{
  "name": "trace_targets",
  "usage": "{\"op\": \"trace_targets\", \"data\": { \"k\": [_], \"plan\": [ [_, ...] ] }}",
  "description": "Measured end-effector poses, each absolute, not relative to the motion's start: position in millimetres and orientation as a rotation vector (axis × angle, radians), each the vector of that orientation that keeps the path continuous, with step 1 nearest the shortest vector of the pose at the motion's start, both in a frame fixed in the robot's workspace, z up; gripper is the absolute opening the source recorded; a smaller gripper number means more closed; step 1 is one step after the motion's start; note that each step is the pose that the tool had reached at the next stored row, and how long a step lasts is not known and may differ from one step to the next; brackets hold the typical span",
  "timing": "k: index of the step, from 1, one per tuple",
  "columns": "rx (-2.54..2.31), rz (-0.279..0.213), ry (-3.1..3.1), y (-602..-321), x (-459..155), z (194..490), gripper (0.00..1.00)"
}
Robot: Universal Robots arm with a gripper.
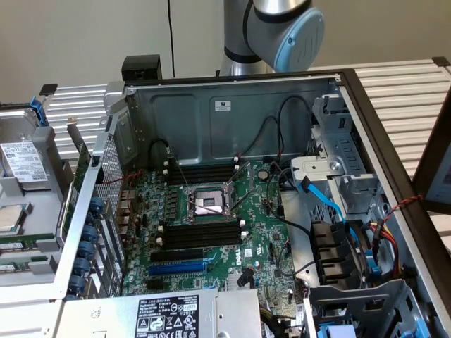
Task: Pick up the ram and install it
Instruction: 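Pick up the ram and move it above insertion slot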
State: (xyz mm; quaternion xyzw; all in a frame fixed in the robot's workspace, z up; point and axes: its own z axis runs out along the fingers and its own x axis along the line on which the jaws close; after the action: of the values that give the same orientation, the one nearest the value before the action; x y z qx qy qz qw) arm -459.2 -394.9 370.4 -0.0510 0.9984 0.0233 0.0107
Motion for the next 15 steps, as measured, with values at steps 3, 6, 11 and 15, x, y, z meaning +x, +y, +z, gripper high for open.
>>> {"op": "trace_targets", "data": {
  "k": [3,6,11,15],
  "plan": [
    [-0.245,0.073,3.111,-394.9,-459.2,369.2,0.11],
    [-0.329,0.074,3.104,-394.9,-459.2,368.0,0.11],
    [-0.470,0.076,3.088,-394.9,-459.2,365.9,0.11],
    [-0.582,0.077,3.071,-394.9,-459.1,364.7,0.11]
  ]
}}
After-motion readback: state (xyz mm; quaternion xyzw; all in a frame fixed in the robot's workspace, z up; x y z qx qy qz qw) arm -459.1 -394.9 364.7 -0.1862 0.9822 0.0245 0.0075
